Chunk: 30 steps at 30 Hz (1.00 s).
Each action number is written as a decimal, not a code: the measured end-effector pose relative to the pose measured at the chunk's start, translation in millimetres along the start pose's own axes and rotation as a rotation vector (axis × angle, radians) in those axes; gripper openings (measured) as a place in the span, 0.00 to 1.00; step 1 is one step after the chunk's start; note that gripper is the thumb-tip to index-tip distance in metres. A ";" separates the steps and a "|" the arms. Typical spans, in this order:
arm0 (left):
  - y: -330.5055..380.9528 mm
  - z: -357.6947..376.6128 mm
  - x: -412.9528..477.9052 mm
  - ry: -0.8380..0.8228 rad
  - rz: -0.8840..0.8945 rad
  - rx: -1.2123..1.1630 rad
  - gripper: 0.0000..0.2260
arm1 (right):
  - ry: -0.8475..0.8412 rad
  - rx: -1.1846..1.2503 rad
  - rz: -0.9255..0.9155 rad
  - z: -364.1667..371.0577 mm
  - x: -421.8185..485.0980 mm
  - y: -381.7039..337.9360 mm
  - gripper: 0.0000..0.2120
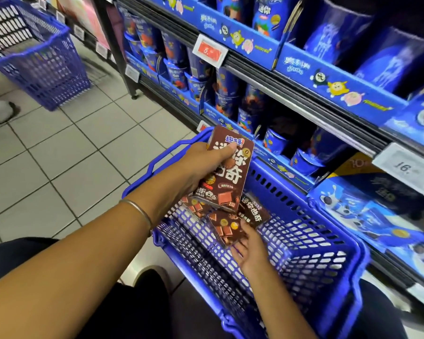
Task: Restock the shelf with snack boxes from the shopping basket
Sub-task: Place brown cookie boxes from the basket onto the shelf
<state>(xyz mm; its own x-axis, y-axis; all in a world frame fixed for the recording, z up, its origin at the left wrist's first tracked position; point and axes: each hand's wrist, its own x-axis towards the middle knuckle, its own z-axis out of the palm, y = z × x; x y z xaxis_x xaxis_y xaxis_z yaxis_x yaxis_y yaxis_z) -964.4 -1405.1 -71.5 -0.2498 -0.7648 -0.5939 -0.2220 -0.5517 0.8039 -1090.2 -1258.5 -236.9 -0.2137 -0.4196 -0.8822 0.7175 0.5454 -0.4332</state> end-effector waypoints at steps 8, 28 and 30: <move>-3.5 -13.7 9.3 0.093 0.045 0.019 0.25 | -0.054 0.129 -0.362 3.9 -61.4 -33.4 0.16; -9.7 13.1 -21.5 -0.224 0.101 -0.112 0.36 | -0.269 0.041 -0.428 56.7 -94.2 -78.1 0.20; -10.5 10.7 -22.3 -0.219 0.123 -0.091 0.32 | -0.255 0.005 -0.431 59.1 -95.6 -78.2 0.19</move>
<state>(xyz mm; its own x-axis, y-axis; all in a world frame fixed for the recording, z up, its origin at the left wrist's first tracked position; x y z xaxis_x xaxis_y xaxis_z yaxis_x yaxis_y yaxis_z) -966.5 -1378.7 -67.0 -0.4697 -0.7434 -0.4762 -0.0939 -0.4943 0.8642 -1086.7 -1303.8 -107.7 -0.3227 -0.7704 -0.5499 0.6029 0.2805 -0.7469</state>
